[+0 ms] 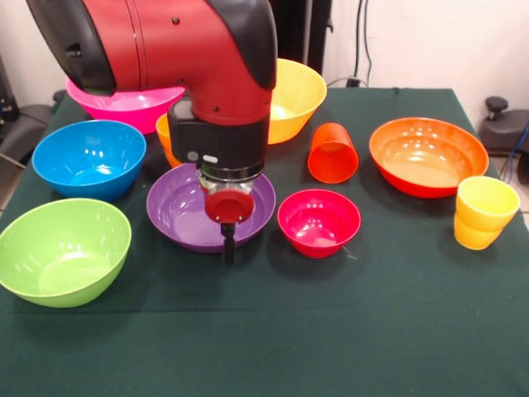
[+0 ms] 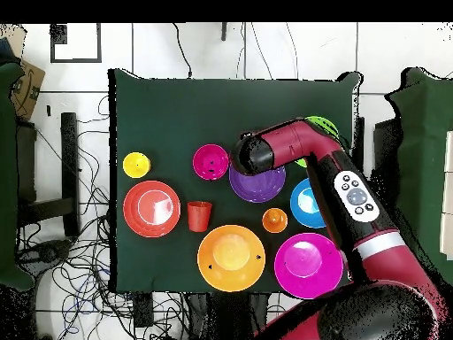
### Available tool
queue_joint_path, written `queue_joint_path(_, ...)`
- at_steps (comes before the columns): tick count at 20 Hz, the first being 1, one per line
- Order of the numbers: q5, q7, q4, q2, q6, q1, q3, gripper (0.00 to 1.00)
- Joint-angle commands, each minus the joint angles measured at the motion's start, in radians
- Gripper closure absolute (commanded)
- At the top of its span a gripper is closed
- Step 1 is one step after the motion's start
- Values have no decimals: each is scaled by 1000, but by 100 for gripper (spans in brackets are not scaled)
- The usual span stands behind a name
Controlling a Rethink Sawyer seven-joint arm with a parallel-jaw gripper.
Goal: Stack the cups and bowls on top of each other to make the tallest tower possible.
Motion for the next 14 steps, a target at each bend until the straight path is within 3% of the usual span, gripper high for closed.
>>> queue_joint_path(1, -136, -299, -89, 55, -48, 18, -76, 0)
queue_joint_path(14, -212, -289, -158, 115, -39, 45, -105, 0)
